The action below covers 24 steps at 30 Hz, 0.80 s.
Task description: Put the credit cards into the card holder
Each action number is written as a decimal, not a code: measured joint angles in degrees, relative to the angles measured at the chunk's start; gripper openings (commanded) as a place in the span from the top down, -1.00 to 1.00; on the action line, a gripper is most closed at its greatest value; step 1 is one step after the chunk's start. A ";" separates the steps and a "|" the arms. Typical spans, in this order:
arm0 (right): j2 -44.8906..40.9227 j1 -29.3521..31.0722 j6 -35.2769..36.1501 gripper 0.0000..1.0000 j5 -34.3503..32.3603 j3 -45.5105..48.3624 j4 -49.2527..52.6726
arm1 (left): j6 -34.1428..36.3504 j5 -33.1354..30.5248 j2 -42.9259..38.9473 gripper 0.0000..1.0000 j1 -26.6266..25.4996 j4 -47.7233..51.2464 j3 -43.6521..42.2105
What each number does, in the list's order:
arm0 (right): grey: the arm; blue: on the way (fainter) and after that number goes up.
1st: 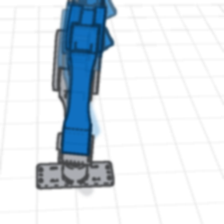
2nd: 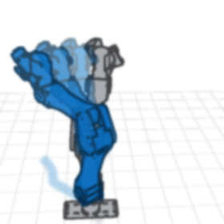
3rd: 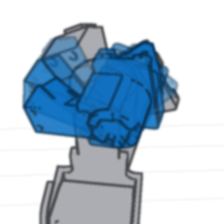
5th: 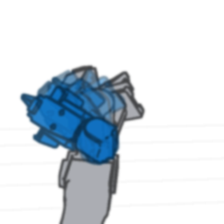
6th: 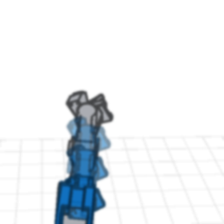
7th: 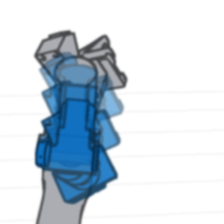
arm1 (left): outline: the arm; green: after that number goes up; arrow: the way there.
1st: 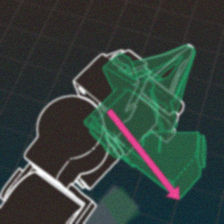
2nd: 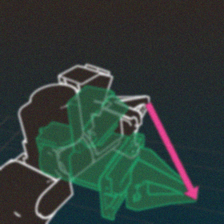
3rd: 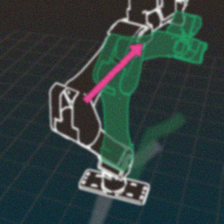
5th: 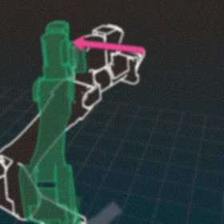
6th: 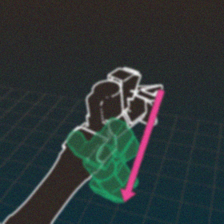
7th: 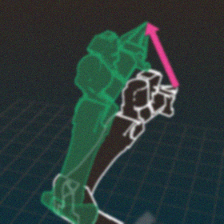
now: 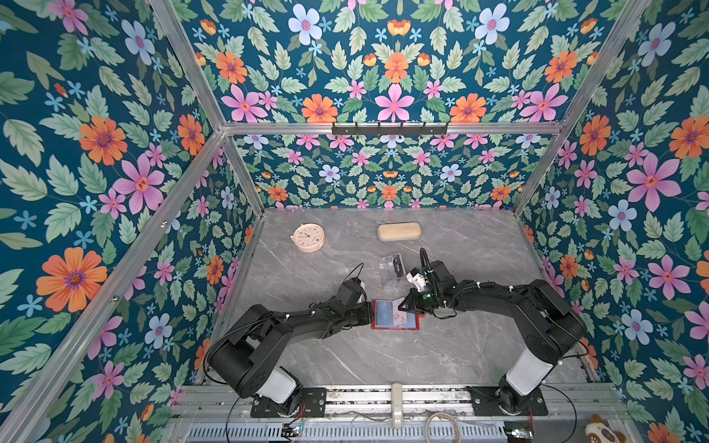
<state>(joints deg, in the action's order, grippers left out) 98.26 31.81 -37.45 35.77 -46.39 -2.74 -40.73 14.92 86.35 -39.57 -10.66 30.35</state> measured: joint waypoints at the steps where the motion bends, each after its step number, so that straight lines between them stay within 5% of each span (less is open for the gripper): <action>1: 0.00 0.00 -0.02 1.00 0.00 0.00 0.00 | 0.00 -0.02 0.02 0.82 -0.07 0.02 0.00; 11: -0.26 -0.17 -1.33 1.00 0.02 0.90 -1.33 | 0.00 -0.92 0.04 1.00 -0.17 0.22 0.00; 24: -2.36 -1.88 -6.14 1.00 0.35 7.32 -9.22 | 0.00 -1.53 -0.44 1.00 -0.33 0.24 -0.52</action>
<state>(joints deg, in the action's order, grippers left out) 95.90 29.93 -43.59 36.12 -39.07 -11.97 -40.73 13.39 85.91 -39.90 -10.41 29.82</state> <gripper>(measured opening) 0.051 0.044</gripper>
